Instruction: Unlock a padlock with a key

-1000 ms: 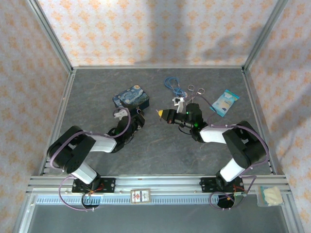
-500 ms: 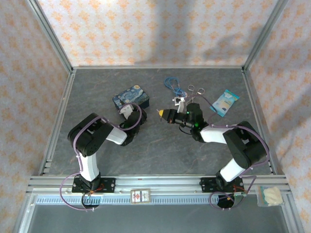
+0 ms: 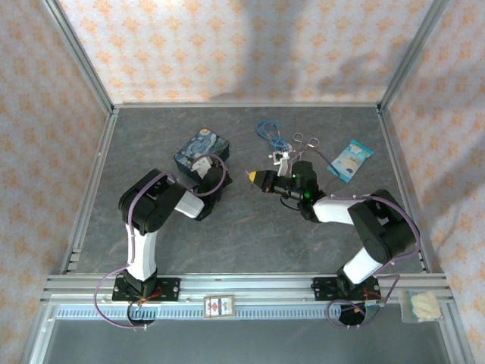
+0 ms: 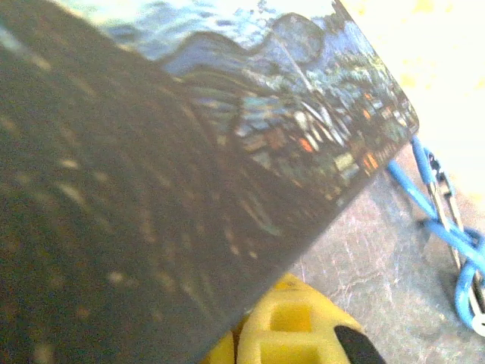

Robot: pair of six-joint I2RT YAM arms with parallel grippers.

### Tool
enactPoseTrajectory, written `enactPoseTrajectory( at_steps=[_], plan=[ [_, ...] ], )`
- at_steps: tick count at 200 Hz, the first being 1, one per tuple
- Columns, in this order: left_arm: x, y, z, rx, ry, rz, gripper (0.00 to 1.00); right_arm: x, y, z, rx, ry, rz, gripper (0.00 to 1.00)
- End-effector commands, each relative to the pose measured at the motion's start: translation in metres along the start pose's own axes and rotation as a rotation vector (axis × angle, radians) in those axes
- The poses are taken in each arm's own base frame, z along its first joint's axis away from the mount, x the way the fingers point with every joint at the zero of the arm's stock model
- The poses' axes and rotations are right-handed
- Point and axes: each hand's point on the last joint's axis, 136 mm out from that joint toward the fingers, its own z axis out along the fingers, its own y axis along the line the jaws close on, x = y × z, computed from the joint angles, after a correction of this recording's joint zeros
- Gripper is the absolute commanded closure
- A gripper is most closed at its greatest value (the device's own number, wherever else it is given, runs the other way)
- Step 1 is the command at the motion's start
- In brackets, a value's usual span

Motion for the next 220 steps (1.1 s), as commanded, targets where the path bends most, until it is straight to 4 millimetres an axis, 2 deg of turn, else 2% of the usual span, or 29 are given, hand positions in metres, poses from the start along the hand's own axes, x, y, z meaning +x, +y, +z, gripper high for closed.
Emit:
enactPoseTrajectory(
  at_steps=[1, 33, 36, 47, 96, 155, 191, 220],
  plan=[
    [0.008, 0.012, -0.004, -0.002, 0.068, 0.013, 1.0, -0.002, -0.001, -0.003, -0.003, -0.017, -0.013, 1.0],
    [0.006, 0.004, -0.015, 0.103, 0.155, -0.088, 1.0, 0.006, -0.007, 0.001, -0.016, 0.009, 0.021, 1.0],
    [-0.001, -0.004, -0.02, 0.132, 0.152, -0.108, 1.0, 0.007, -0.008, 0.002, -0.017, 0.011, 0.025, 1.0],
    [-0.004, -0.013, -0.028, 0.19, 0.186, -0.155, 1.0, 0.01, -0.01, 0.002, -0.018, 0.013, 0.041, 1.0],
    [-0.013, -0.041, -0.066, 0.362, 0.311, -0.345, 1.0, 0.023, -0.011, 0.002, -0.067, 0.034, 0.099, 1.0],
    [-0.029, -0.052, -0.103, 0.476, 0.317, -0.486, 1.0, 0.044, 0.006, 0.015, -0.175, 0.064, 0.19, 1.0],
    [-0.032, -0.053, -0.109, 0.494, 0.312, -0.498, 1.0, 0.042, 0.023, 0.017, -0.288, 0.039, 0.257, 1.0],
    [-0.033, -0.053, -0.11, 0.501, 0.305, -0.506, 1.0, 0.051, 0.029, 0.026, -0.309, 0.059, 0.275, 1.0]
  ],
)
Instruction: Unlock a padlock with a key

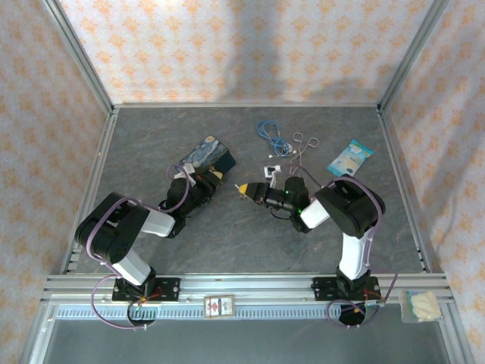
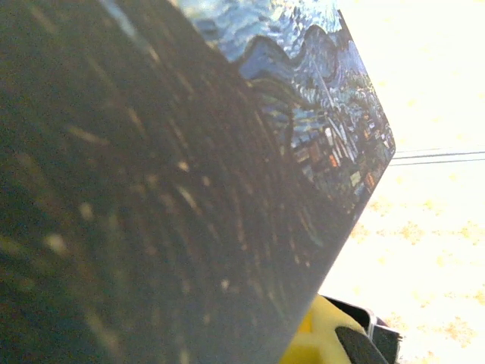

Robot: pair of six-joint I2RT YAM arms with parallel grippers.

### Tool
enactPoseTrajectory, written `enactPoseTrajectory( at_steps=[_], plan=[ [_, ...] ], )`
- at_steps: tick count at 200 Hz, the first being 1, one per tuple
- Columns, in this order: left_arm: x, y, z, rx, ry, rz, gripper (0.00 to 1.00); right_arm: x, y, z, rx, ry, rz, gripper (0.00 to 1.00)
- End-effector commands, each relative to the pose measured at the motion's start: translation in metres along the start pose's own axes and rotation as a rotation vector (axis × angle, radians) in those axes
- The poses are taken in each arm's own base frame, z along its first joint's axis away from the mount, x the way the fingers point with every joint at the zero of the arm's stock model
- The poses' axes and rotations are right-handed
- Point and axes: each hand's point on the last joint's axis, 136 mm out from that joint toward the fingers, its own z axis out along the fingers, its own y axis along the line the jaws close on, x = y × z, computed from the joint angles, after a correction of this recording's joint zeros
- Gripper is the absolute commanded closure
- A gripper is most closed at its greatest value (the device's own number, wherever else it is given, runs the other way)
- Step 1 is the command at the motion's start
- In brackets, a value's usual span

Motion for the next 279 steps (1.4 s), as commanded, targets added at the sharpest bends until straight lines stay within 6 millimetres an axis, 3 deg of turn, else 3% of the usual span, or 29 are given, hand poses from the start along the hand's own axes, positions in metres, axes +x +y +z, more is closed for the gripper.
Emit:
enactPoseTrajectory(
  at_steps=[1, 29, 125, 233, 279],
  plan=[
    [-0.005, -0.03, -0.005, 0.118, -0.015, -0.011, 1.0, 0.003, 0.027, 0.006, -0.112, 0.0, -0.015, 1.0],
    [-0.002, -0.031, -0.003, 0.13, -0.01, -0.02, 1.0, 0.009, 0.026, 0.013, -0.111, 0.014, -0.01, 1.0],
    [0.007, -0.037, 0.0, 0.152, 0.007, -0.031, 1.0, -0.002, 0.024, 0.028, -0.097, -0.002, -0.024, 1.0],
    [0.007, -0.04, -0.001, 0.16, -0.007, -0.029, 1.0, 0.003, 0.009, 0.014, -0.041, -0.026, 0.001, 1.0],
    [0.01, -0.042, -0.001, 0.164, 0.002, -0.026, 1.0, -0.001, 0.014, 0.015, -0.054, -0.039, -0.006, 1.0]
  ],
)
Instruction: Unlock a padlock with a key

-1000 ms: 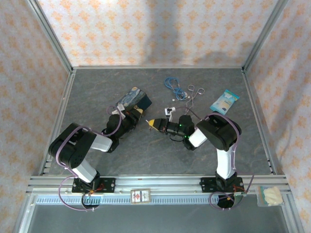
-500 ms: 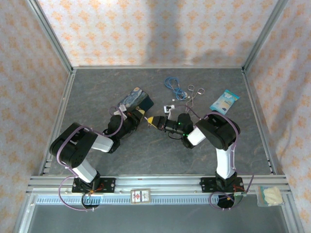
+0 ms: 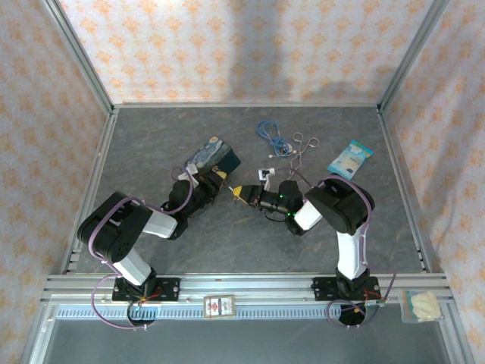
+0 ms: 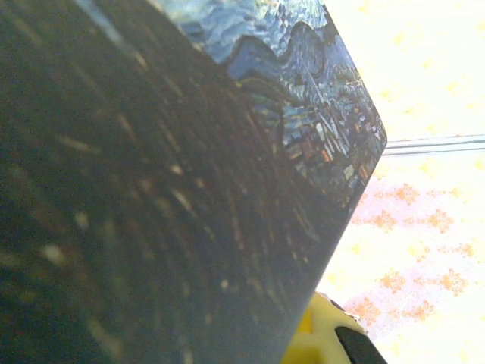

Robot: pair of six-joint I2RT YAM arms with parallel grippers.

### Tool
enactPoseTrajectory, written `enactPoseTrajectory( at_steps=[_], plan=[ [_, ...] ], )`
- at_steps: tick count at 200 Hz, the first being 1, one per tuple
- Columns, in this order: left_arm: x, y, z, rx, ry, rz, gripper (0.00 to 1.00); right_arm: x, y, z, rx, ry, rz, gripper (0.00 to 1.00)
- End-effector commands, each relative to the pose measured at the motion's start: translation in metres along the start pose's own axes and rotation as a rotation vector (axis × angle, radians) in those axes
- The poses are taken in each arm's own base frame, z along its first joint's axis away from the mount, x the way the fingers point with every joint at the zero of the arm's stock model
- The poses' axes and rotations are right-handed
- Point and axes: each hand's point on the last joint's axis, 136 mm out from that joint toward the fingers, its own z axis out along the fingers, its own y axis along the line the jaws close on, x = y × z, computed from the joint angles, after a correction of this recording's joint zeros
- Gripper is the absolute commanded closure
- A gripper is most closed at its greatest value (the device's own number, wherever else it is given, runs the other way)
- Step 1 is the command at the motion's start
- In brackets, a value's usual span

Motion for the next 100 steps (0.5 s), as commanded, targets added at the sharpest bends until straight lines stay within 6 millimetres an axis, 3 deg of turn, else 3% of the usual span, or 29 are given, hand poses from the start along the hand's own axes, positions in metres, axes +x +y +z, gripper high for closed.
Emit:
enactPoseTrajectory(
  at_steps=[1, 100],
  plan=[
    [-0.002, -0.029, -0.001, 0.108, -0.021, 0.001, 1.0, -0.01, 0.016, 0.001, -0.042, -0.033, -0.05, 1.0],
    [0.0, -0.031, -0.002, 0.111, -0.021, 0.005, 1.0, -0.016, 0.024, 0.003, -0.064, -0.049, -0.065, 1.0]
  ],
)
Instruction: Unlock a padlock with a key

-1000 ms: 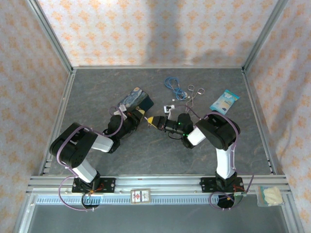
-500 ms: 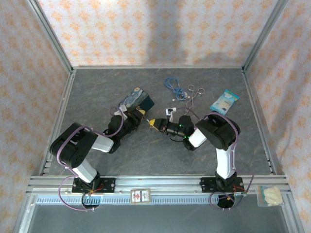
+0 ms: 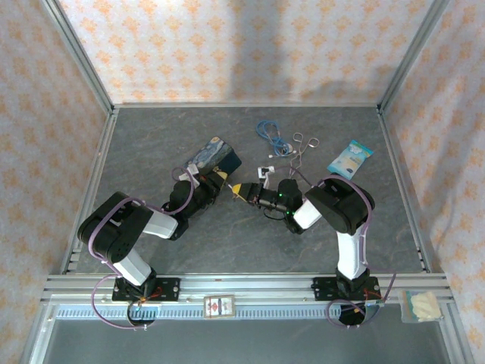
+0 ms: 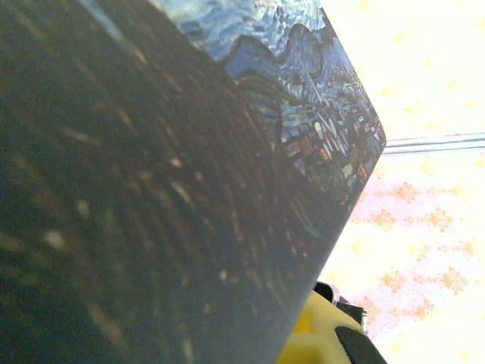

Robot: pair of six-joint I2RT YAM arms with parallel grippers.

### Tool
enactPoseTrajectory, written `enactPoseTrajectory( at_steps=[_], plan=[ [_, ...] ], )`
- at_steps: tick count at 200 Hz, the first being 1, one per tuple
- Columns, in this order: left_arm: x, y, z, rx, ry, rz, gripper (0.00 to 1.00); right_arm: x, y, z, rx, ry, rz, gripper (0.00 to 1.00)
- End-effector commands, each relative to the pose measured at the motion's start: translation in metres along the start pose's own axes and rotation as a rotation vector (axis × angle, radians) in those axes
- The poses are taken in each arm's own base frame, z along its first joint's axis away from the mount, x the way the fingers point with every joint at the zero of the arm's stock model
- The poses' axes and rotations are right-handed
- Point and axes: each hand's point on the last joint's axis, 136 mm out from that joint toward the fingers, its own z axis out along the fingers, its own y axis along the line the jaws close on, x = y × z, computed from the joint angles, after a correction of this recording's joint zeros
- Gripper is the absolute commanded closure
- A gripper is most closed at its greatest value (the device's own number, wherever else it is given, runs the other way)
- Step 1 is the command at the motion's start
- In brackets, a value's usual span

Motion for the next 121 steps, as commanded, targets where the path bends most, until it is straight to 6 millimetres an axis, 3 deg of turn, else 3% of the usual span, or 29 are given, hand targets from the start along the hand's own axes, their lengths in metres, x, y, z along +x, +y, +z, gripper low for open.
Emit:
enactPoseTrajectory(
  at_steps=[1, 87, 121],
  plan=[
    [-0.003, -0.031, -0.003, 0.113, -0.019, 0.003, 1.0, -0.011, 0.019, 0.0, -0.05, -0.039, -0.054, 1.0],
    [0.002, -0.033, -0.005, 0.114, -0.009, 0.013, 1.0, -0.017, 0.028, 0.001, -0.088, -0.057, -0.059, 1.0],
    [0.015, -0.039, -0.006, 0.128, 0.028, -0.005, 1.0, -0.024, 0.032, 0.006, -0.115, -0.08, -0.044, 1.0]
  ],
)
